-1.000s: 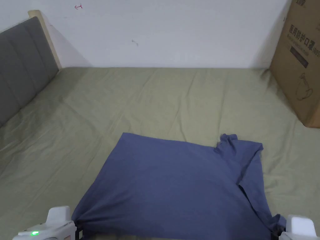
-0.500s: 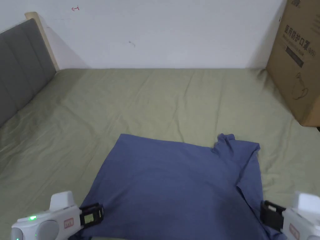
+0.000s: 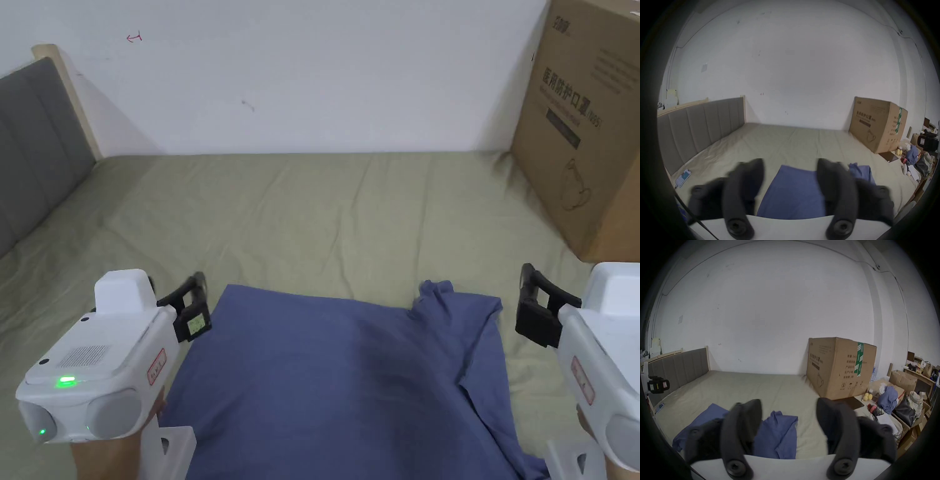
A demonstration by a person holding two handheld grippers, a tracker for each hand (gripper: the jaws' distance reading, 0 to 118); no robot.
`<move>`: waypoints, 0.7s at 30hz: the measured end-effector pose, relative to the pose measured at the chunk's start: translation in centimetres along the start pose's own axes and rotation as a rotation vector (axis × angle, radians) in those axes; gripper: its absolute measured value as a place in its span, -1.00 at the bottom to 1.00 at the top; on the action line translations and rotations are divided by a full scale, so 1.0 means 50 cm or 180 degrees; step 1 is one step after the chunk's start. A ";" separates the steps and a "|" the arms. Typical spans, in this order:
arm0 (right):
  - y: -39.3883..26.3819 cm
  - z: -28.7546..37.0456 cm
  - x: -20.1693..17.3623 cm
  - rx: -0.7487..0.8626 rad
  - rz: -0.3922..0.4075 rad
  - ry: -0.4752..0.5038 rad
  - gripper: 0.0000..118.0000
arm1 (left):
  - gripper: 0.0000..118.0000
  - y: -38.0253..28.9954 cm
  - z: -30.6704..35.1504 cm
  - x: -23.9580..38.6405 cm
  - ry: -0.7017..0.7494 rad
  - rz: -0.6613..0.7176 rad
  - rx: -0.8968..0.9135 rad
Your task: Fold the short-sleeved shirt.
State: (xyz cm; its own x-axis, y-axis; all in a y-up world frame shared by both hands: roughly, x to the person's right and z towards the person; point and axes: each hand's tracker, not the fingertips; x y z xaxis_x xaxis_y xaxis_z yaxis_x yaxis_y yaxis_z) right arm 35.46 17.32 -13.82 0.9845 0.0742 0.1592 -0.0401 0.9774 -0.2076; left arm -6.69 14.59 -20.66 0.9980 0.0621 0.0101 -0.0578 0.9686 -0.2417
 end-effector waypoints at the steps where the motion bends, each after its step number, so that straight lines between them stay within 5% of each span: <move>1: -0.002 -0.003 -0.001 0.0007 0.0005 0.0005 -0.75 | -0.92 0.001 -0.003 0.006 0.0014 -0.0008 0.0011; 2: -0.004 -0.008 -0.003 0.0021 0.0010 -0.0002 -0.97 | -0.96 0.002 -0.009 0.011 0.0015 -0.0008 0.0016; 10: -0.002 -0.057 -0.021 -0.0015 0.0005 0.0005 -0.97 | -1.00 0.010 -0.109 0.019 -0.0134 0.0014 -0.0274; 21: -0.010 -0.217 -0.024 -0.0180 0.0037 -0.0034 -0.97 | -1.00 -0.019 -0.499 -0.024 -0.0294 -0.0004 -0.1261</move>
State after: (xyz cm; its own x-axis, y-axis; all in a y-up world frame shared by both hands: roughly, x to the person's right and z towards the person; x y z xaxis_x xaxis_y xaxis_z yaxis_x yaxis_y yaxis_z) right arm 36.16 14.60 -24.38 0.9821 0.0879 0.1666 -0.0415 0.9637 -0.2637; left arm -7.22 7.57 -44.66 0.9906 0.0999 0.0934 -0.0246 0.8023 -0.5965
